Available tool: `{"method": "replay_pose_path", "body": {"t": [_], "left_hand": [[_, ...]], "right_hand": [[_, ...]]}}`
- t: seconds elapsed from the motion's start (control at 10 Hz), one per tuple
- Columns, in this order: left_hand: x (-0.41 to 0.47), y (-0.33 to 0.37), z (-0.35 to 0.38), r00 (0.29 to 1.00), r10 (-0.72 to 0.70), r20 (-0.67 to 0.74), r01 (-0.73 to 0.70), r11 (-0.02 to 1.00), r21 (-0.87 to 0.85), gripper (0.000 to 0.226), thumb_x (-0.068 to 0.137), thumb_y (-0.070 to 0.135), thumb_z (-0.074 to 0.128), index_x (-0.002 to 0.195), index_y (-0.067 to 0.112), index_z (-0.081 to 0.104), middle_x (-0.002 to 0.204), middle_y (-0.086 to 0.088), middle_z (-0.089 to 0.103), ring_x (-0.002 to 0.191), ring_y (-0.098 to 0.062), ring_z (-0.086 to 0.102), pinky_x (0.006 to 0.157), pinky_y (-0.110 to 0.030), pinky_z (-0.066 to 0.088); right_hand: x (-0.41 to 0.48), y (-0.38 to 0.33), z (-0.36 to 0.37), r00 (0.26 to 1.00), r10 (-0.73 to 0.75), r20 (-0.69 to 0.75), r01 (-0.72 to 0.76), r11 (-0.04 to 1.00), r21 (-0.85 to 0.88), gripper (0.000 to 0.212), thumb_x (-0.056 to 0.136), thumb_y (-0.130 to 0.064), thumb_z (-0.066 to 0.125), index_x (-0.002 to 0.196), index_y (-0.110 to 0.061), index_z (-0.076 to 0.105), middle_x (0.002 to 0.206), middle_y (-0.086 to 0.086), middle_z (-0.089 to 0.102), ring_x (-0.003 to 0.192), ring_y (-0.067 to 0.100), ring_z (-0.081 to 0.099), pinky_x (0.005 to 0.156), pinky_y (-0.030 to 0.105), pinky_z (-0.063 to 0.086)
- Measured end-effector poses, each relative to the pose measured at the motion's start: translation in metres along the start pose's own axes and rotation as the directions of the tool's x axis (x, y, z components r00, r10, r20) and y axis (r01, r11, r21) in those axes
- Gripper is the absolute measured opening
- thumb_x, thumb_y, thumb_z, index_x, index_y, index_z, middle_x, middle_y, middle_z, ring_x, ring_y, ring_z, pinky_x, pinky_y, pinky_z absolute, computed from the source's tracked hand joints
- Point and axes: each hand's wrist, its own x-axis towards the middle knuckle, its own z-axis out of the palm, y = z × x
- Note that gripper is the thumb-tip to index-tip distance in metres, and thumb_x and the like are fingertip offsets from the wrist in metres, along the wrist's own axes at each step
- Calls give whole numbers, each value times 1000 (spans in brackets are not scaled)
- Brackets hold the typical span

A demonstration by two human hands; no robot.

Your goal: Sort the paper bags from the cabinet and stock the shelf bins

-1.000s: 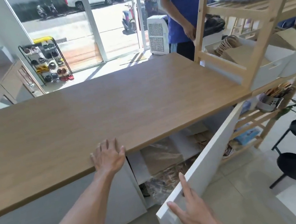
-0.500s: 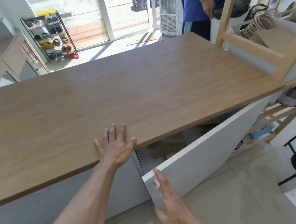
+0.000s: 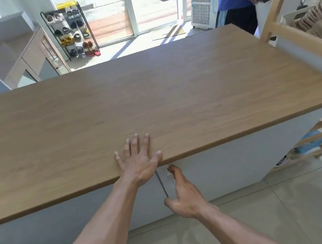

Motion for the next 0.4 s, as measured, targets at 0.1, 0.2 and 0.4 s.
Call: {"method": "replay_pose_path", "body": {"t": [0.1, 0.2, 0.4], "left_hand": [[0, -1, 0, 1000, -1, 8, 2, 1000, -17, 68, 95, 61, 29, 153, 40, -1, 162, 8, -13, 148, -17, -17, 115, -54, -15], [-1, -1, -1, 1000, 0, 22, 1, 1000, -30, 69, 95, 62, 29, 152, 41, -2, 162, 8, -15, 148, -16, -18, 115, -54, -15], [-3, 1, -4, 1000, -4, 10, 4, 999, -41, 69, 95, 61, 30, 153, 40, -1, 163, 7, -14, 149, -18, -17, 115, -55, -14]], "right_hand": [[-1, 0, 0, 1000, -7, 12, 7, 1000, 2, 88, 76, -33, 61, 149, -21, 13, 153, -5, 26, 139, 17, 34, 106, 26, 33], [-14, -3, -7, 999, -33, -7, 33, 999, 37, 79, 78, -29, 60, 147, -20, 22, 149, -7, 28, 137, 11, 32, 103, 16, 28], [-72, -18, -59, 983, -99, -153, 113, 990, 83, 45, 87, -22, 63, 128, -32, 45, 125, -21, 46, 107, -4, 51, 87, 14, 44]]}}
